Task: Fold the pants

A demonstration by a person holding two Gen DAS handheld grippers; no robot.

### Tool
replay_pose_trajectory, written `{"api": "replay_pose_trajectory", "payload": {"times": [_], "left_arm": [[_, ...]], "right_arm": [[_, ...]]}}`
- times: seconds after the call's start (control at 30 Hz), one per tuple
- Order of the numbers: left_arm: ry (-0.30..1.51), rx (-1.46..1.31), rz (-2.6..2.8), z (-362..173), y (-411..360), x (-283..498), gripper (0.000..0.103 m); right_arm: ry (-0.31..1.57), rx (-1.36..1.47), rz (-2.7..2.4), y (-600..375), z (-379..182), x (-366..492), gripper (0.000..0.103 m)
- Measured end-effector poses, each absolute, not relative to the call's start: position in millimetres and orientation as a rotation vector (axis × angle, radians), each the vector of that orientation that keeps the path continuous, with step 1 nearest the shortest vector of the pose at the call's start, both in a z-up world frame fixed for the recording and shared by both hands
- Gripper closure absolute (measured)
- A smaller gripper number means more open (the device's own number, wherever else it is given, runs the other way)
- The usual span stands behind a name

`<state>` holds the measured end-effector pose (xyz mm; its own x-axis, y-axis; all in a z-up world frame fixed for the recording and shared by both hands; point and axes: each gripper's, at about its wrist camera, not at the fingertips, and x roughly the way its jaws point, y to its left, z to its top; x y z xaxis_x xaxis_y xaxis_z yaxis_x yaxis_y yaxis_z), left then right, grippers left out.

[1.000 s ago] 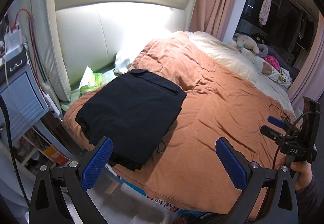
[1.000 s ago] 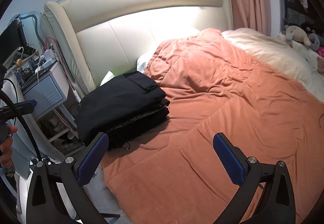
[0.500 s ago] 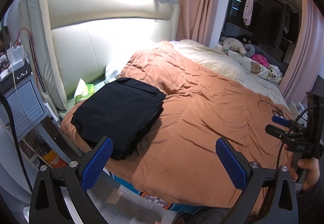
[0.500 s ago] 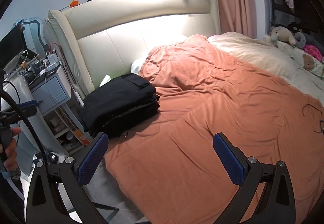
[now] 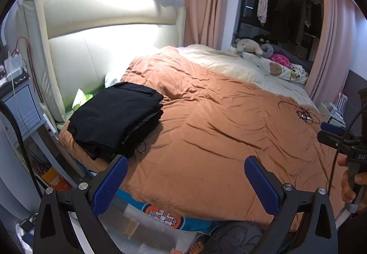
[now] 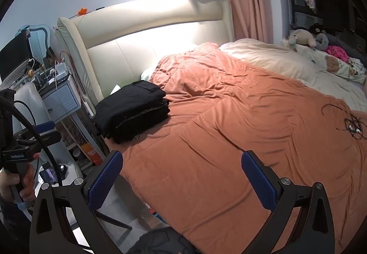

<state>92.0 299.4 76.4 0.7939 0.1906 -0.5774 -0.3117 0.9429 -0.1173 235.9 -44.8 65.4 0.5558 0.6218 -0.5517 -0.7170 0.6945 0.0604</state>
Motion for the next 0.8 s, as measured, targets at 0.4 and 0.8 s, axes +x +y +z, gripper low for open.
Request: {"api": "replay_pose_trajectory", "payload": {"times": [0.4, 0.8], "left_arm": [[0.504, -0.202, 0.238, 72.8, 244.6, 61.0, 0.001], [0.459, -0.190, 0.199, 65.3, 209.4, 31.5, 0.001]], "right_arm": [[0.531, -0.161, 0.716, -106.4, 60.7, 172.0, 0.000], [0.495, -0.091, 0.619, -154.9, 43.2, 116.0, 0.000]]}}
